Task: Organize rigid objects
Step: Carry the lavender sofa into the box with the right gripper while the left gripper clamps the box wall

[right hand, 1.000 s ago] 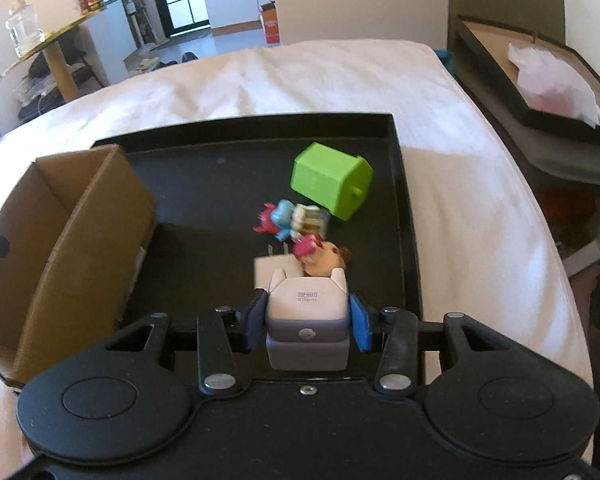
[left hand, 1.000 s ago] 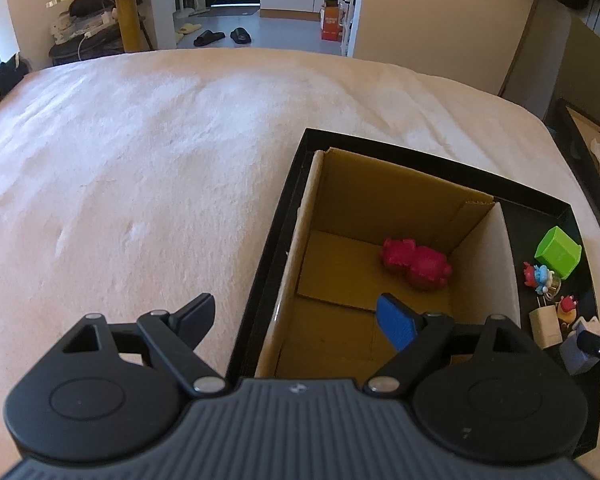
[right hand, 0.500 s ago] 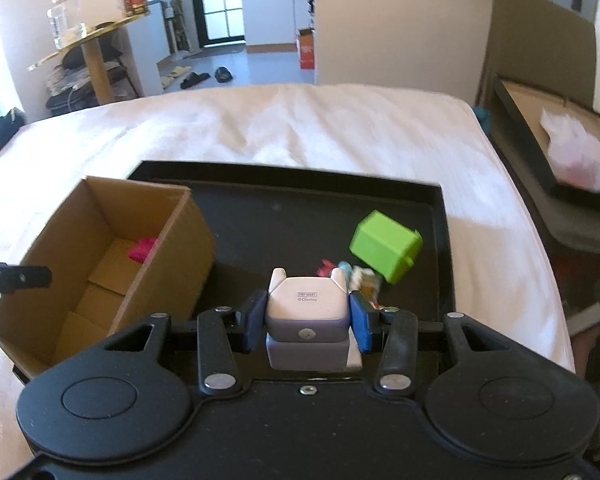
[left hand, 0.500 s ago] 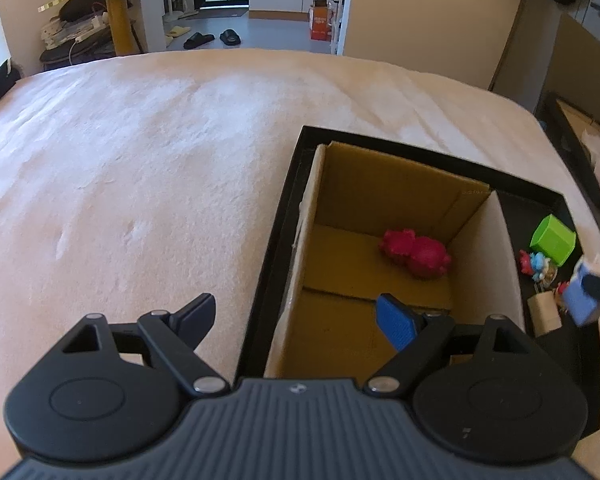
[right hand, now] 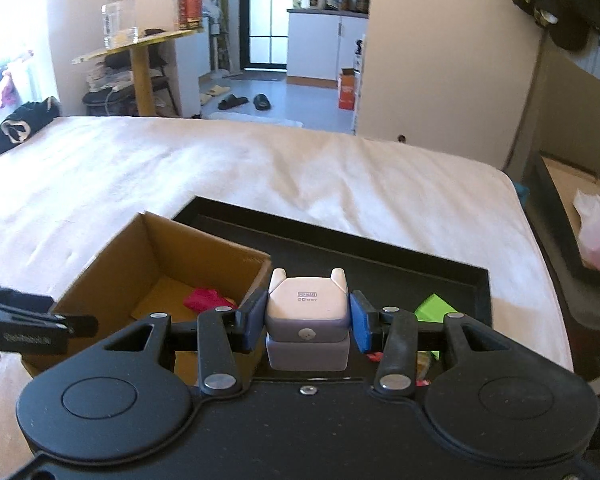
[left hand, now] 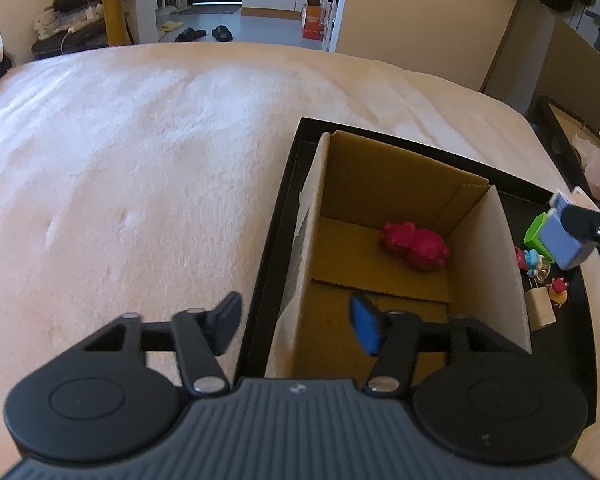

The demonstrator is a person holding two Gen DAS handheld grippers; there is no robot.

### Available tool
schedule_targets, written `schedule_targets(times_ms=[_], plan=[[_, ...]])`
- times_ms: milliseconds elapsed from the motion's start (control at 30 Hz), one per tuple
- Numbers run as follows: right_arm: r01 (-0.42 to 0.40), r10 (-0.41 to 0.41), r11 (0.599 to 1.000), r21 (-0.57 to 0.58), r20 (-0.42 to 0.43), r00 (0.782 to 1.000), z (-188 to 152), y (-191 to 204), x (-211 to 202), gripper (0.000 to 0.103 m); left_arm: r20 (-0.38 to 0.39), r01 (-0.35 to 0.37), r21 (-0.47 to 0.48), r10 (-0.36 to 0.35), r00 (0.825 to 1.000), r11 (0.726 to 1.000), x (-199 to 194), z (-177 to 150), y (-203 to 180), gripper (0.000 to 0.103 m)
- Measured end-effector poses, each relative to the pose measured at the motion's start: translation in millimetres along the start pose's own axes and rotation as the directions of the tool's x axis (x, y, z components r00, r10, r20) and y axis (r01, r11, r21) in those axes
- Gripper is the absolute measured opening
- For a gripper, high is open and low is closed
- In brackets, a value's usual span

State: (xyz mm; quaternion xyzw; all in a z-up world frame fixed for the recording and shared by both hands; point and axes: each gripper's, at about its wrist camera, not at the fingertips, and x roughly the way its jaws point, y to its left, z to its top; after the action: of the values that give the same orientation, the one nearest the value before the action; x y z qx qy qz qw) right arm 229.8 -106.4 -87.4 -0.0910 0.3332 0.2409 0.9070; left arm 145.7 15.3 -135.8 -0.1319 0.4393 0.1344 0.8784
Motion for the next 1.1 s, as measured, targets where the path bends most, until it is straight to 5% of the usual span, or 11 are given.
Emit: schedule_targets(times_ms=[100, 267, 1100], plan=[[-0.009, 0.009, 1.000, -0.018, 0.004, 1.000, 5, 10, 1, 0.043, 0.007, 0.023, -0.018, -0.023, 1.000, 1.000, 0, 0, 5, 0.027], [-0.038, 0.039, 0.997, -0.060, 0.017, 0.999, 13, 26, 3, 0.043, 0.021, 0.050, -0.018, -0.049, 0.999, 0.999, 0, -2, 9, 0.012], [-0.182, 0.173, 0.979, -0.096, -0.097, 0.980, 14, 97, 44, 0.044, 0.026, 0.111, -0.079, -0.109, 0.994, 0.991, 0, -4, 22, 0.012]])
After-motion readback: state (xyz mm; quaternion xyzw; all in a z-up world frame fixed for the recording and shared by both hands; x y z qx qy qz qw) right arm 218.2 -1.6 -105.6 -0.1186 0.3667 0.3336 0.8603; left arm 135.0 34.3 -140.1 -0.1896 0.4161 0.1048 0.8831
